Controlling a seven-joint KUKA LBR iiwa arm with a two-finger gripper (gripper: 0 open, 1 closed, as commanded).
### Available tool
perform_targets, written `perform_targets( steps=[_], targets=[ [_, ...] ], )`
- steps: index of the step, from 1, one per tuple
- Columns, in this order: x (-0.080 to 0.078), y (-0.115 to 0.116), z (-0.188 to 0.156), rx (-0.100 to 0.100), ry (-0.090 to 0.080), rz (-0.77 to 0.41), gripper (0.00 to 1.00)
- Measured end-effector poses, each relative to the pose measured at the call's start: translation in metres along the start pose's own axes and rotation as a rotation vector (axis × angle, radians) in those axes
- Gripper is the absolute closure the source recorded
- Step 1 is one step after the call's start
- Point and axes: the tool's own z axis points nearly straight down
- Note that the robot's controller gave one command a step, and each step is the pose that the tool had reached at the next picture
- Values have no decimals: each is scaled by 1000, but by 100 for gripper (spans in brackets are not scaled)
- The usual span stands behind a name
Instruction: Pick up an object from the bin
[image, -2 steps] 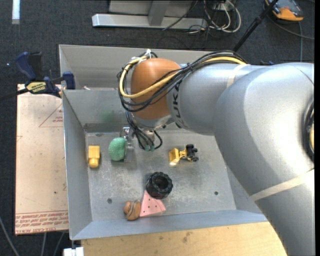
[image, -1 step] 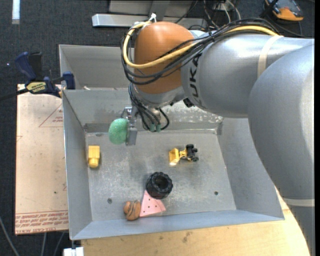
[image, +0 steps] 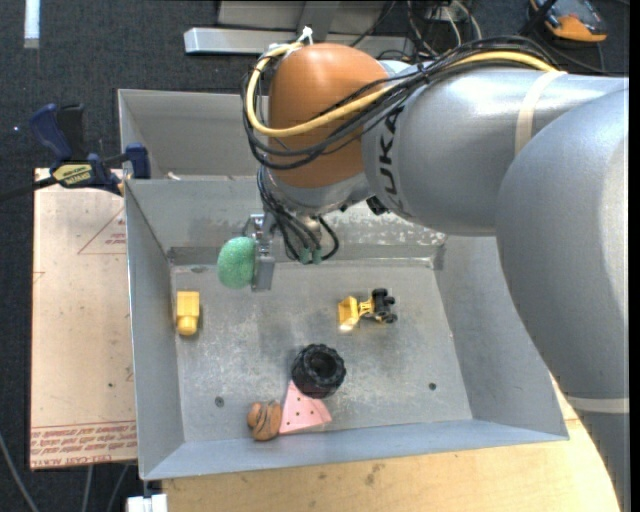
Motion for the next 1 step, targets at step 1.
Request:
perform_targets(
  steps=[1],
  targets=[
    [-7,-6,-63,1,4,15,100]
  ],
)
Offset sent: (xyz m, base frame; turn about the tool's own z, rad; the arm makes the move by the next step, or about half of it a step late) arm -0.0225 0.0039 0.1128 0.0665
